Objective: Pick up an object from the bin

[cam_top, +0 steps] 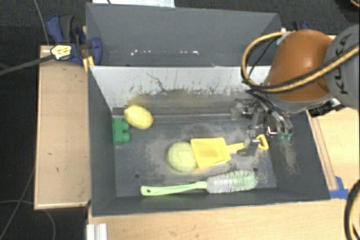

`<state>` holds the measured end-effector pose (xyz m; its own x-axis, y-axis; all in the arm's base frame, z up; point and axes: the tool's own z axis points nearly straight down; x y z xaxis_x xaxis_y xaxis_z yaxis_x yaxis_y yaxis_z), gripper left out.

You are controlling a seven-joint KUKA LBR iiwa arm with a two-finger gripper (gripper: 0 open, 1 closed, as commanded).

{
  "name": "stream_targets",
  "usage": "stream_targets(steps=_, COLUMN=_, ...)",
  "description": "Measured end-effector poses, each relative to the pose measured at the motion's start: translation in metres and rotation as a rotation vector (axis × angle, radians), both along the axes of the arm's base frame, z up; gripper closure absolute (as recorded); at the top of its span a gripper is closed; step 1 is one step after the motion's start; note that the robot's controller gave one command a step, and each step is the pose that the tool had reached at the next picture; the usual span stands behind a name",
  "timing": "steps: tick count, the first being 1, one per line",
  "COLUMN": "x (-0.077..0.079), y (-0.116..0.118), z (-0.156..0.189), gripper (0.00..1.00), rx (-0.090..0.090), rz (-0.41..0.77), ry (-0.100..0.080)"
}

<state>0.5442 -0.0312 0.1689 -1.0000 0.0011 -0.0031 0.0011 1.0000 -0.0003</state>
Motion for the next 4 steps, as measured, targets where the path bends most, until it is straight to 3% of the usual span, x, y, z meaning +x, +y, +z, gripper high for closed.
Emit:
stream_targets(steps=1, x=0.0, y=0.0, z=0.0, gripper=0.0, rx=0.0, rz=0.0, ry=0.0)
stream_targets(steps=2, x=0.039, y=0.017, z=-0.032, gripper=0.0, rx=0.0, rz=0.289, ry=-0.006)
stream_targets(steps=3, x=-0.022, y=0.0, z=-0.1, gripper=0.0, rx=-0.001, rz=0.51, ry=0.0)
stream_targets(steps=4, x=-0.027, y=0.001, z=-0.098, gripper=0.0, rx=-0.003, rz=0.499, ry=-0.011)
